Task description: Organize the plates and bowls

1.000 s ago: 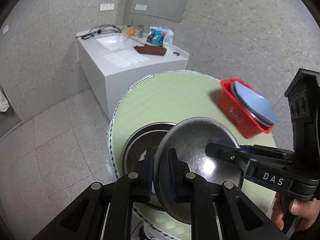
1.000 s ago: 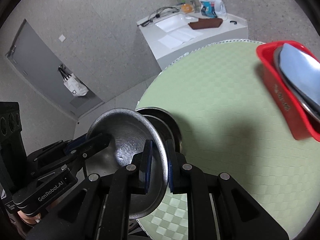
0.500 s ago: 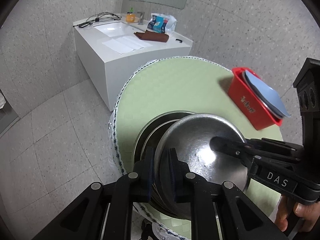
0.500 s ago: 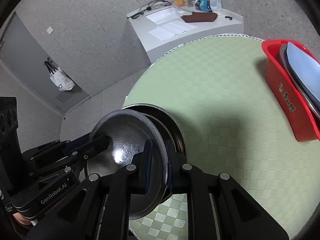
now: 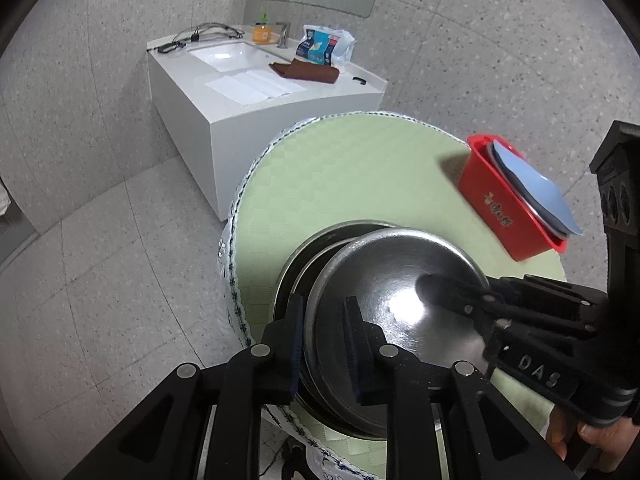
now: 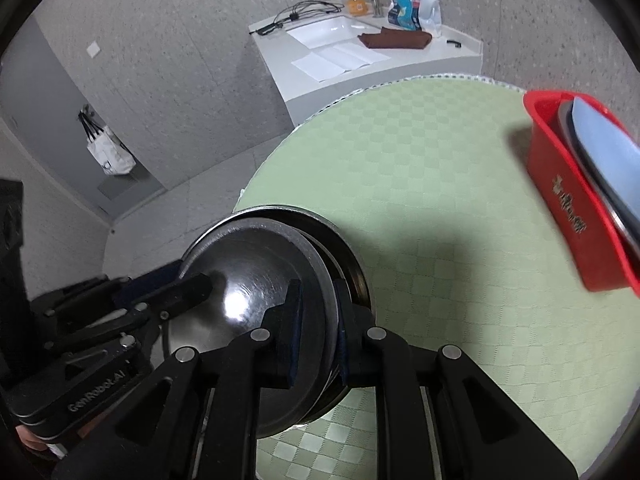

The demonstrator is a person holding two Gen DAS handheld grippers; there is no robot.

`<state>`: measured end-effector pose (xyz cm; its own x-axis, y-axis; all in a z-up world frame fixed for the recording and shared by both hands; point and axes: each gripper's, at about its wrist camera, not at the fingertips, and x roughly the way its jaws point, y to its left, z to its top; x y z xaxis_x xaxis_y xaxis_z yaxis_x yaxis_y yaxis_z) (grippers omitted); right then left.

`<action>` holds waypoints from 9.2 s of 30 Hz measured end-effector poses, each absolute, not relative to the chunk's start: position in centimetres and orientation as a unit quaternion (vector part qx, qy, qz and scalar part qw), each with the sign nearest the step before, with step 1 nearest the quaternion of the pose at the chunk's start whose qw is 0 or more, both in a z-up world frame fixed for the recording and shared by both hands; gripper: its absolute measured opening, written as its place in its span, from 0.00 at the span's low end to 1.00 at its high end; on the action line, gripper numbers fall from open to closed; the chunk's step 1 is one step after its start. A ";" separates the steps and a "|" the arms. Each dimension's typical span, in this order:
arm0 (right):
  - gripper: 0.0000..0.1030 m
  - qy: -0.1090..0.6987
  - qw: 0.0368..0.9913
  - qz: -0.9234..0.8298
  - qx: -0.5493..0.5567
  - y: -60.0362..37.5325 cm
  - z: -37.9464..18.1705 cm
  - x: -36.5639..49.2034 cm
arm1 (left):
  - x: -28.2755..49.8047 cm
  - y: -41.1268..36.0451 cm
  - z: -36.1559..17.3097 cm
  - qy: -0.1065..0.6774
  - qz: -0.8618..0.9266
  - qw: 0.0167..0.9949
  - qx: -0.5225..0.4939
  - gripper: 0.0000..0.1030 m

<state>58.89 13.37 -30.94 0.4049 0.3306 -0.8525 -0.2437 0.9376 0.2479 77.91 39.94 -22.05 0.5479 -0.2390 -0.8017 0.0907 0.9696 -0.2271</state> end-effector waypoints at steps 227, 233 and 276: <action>1.00 0.210 0.975 0.069 0.030 -21.8 -4.1 -3.2 | -6.0 -1.2 -3.3 0.168 0.018 0.985 -0.042 0.99; 1.00 0.198 0.978 0.061 0.030 -22.0 -3.7 -4.9 | -7.9 -1.6 -3.0 0.157 0.013 0.987 -0.042 0.99; 1.00 0.161 0.986 0.027 0.012 -20.6 -3.1 -6.4 | -8.2 -2.9 -4.5 0.143 0.019 0.989 -0.032 0.99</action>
